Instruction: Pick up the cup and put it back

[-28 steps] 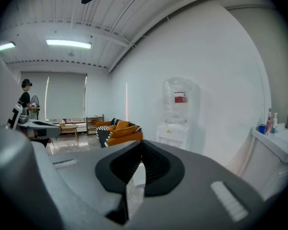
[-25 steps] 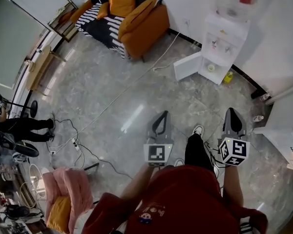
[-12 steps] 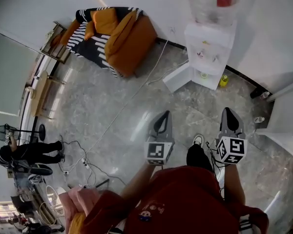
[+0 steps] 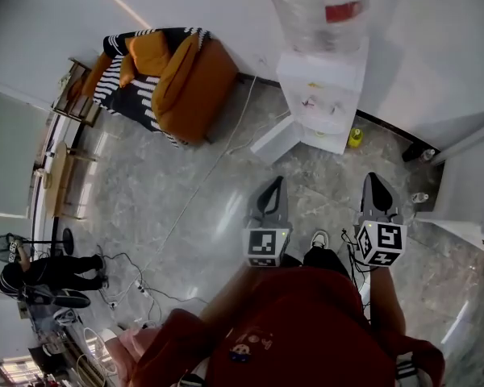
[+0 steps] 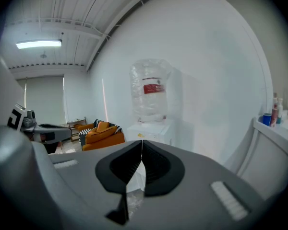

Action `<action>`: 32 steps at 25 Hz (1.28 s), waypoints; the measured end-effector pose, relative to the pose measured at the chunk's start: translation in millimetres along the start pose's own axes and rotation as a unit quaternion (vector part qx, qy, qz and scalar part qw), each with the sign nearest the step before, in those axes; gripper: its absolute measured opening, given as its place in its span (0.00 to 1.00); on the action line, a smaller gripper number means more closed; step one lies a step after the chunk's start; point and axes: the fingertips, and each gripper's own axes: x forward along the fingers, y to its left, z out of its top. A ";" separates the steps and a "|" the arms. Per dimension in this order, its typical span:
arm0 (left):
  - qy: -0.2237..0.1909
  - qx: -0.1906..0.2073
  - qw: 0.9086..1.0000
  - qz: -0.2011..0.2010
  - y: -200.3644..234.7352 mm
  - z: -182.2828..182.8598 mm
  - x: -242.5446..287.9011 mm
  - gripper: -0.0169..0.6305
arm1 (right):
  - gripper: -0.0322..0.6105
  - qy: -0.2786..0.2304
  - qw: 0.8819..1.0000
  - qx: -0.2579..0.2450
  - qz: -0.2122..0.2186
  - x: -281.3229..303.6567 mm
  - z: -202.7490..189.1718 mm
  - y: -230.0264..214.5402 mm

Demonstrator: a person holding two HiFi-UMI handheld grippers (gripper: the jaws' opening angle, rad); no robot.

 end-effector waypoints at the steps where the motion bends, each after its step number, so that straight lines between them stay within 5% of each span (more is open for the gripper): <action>1: 0.000 0.000 1.000 -0.002 -0.2 1.0 6.6 0.03 | 0.05 0.000 1.000 -0.001 -0.003 3.5 1.6 -3.7; 11: -0.002 0.000 1.000 -0.028 25.6 -2.0 48.0 0.03 | 0.05 0.010 0.999 0.003 -0.047 27.9 -0.1 -12.1; 18: -0.011 0.000 0.996 -0.087 72.8 -10.8 86.4 0.03 | 0.05 0.014 0.994 0.008 -0.104 59.0 -3.0 20.8; 32: -0.042 0.048 0.968 -0.243 205.1 21.2 142.4 0.03 | 0.05 0.014 0.976 0.021 -0.218 161.7 36.9 135.9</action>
